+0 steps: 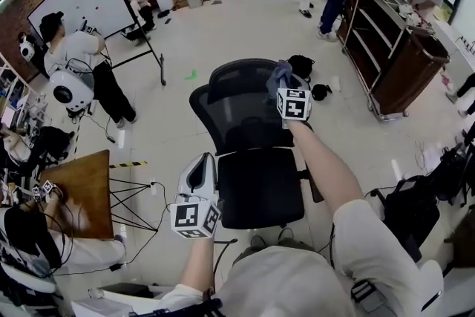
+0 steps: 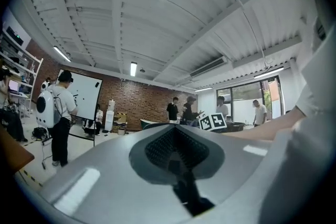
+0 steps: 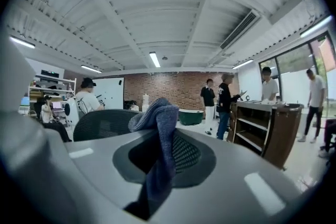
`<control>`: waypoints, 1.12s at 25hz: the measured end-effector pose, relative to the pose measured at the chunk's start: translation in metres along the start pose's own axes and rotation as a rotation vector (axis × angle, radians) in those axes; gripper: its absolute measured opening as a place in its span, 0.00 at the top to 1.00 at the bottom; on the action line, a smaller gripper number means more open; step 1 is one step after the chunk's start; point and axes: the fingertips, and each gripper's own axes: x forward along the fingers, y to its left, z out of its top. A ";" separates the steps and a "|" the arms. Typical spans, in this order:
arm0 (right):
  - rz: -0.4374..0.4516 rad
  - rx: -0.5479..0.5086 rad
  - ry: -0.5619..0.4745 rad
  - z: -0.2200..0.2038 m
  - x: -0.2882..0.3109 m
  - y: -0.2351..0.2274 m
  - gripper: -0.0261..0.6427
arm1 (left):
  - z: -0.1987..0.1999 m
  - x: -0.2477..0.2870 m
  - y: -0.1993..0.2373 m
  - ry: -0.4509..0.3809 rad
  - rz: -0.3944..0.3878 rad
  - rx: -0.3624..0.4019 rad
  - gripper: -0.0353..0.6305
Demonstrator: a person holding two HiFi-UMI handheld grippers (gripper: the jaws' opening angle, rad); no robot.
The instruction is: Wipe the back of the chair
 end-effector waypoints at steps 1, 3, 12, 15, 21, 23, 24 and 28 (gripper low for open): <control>-0.009 -0.004 0.003 -0.002 -0.004 -0.012 0.89 | -0.001 0.004 -0.005 0.002 -0.020 -0.004 0.87; -0.005 -0.014 0.000 -0.004 -0.005 -0.019 0.89 | -0.003 0.012 -0.015 0.008 -0.059 -0.008 0.87; 0.310 -0.042 -0.066 -0.039 -0.013 0.152 0.89 | -0.012 0.019 -0.025 0.017 -0.040 0.002 0.87; 0.342 -0.035 -0.033 -0.080 0.034 0.205 0.89 | -0.020 0.014 -0.010 0.029 -0.001 -0.001 0.87; 0.315 -0.044 -0.056 -0.073 0.087 0.186 0.89 | -0.034 0.029 0.023 0.085 0.079 -0.009 0.87; 0.248 -0.048 -0.051 -0.075 0.085 0.142 0.89 | -0.035 0.027 0.031 0.092 0.088 -0.018 0.87; 0.204 -0.069 -0.050 -0.082 0.080 0.113 0.89 | -0.034 0.025 0.032 0.087 0.084 -0.016 0.87; 0.010 -0.094 -0.029 -0.108 0.035 -0.013 0.89 | -0.027 0.015 0.027 0.058 0.043 -0.007 0.87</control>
